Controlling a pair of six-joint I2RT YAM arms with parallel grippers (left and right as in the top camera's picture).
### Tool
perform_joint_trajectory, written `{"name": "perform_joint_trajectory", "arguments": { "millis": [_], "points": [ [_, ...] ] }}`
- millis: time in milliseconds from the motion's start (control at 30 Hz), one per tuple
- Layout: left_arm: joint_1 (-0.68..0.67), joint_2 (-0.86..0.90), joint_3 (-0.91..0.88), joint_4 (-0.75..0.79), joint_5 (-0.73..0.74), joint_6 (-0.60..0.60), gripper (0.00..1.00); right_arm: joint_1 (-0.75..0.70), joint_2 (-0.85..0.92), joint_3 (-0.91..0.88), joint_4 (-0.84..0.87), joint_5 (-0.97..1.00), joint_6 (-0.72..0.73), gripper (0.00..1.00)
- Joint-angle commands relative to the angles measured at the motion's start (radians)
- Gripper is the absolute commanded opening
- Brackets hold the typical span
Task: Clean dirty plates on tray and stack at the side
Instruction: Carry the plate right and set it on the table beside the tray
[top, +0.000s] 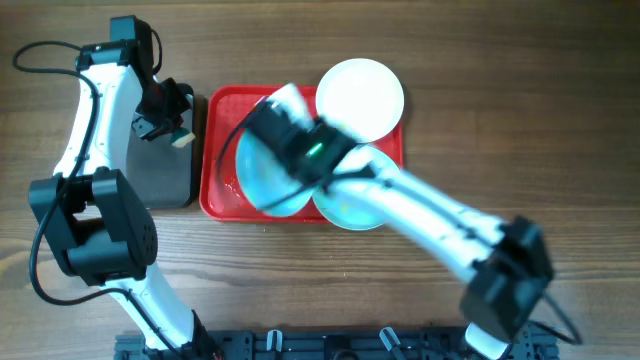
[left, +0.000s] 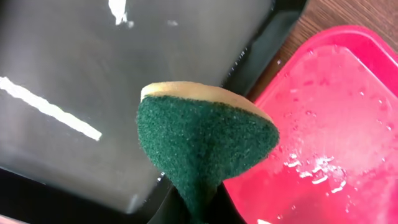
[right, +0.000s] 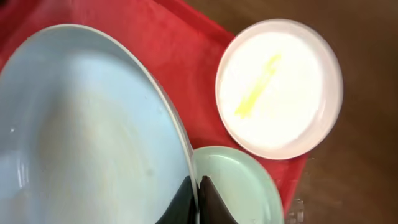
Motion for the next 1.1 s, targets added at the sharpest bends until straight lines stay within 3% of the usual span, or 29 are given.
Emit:
{"name": "perform_joint_trajectory", "arguments": {
  "millis": [0, 200, 533, 800, 1067],
  "points": [
    [-0.003, -0.011, 0.010, -0.012, 0.066, 0.009, 0.04, -0.183, -0.138, 0.008, 0.006, -0.414, -0.013, 0.04],
    [-0.069, -0.011, 0.010, -0.019, 0.065, 0.009, 0.04, -0.539, -0.172, 0.005, -0.056, -0.666, -0.068, 0.04],
    [-0.207, -0.011, 0.010, -0.017, 0.065, 0.005, 0.04, -0.933, -0.172, -0.196, -0.039, -0.669, -0.086, 0.04],
    [-0.232, -0.011, 0.010, -0.005, 0.065, 0.005, 0.04, -1.116, -0.172, -0.474, 0.185, -0.633, -0.051, 0.04],
    [-0.232, -0.011, 0.010, -0.003, 0.065, 0.005, 0.04, -1.138, -0.172, -0.666, 0.407, -0.534, -0.033, 0.04]
  ]
}}
